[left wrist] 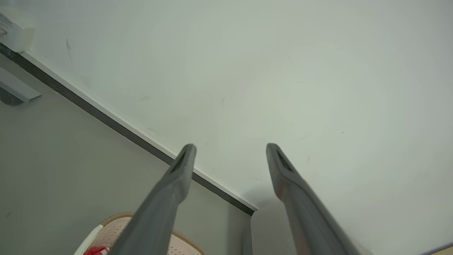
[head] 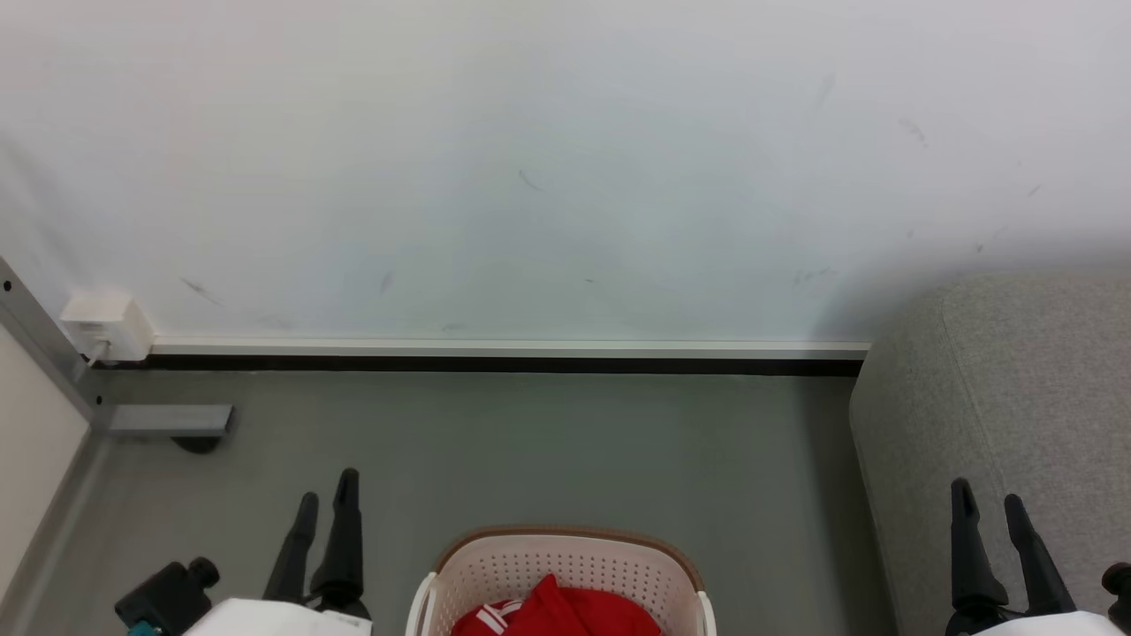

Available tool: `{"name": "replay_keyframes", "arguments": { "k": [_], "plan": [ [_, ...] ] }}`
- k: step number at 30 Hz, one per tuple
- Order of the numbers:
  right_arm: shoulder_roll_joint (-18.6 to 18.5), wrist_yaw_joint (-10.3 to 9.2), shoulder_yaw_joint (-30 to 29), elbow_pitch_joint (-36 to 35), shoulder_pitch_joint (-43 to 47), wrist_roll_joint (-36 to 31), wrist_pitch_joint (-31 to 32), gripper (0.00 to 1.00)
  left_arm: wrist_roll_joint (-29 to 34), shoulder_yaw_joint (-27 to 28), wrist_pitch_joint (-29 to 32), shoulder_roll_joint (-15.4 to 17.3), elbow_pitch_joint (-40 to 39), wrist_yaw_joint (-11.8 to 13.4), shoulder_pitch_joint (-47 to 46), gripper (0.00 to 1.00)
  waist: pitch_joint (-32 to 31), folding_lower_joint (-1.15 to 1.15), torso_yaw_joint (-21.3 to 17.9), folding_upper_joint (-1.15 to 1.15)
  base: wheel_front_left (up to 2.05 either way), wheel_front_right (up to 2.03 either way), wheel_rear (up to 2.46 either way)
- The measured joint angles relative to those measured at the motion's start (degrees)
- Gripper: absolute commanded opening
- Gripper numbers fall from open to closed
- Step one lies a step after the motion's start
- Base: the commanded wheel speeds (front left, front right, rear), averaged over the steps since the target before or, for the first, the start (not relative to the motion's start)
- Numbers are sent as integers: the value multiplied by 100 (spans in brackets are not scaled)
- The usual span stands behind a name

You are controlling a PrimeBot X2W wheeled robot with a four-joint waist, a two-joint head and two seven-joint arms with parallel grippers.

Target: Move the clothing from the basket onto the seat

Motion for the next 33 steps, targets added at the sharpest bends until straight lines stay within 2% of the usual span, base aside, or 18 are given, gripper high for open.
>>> {"name": "replay_keyframes", "arguments": {
  "k": [16, 33],
  "plan": [
    [-11, 0, 57, 194, 74, -1124, -233, 100, 1551, -59, -214, 7, 16, -57, 9, 100, -29, 0, 63, 0, 0, 0, 0],
    [-23, 0, 46, 445, 164, -1902, -464, 100, 2743, 58, -455, 12, 229, -112, 8, 100, -62, -1, 61, 0, 0, 0, 0]
  ]
}}
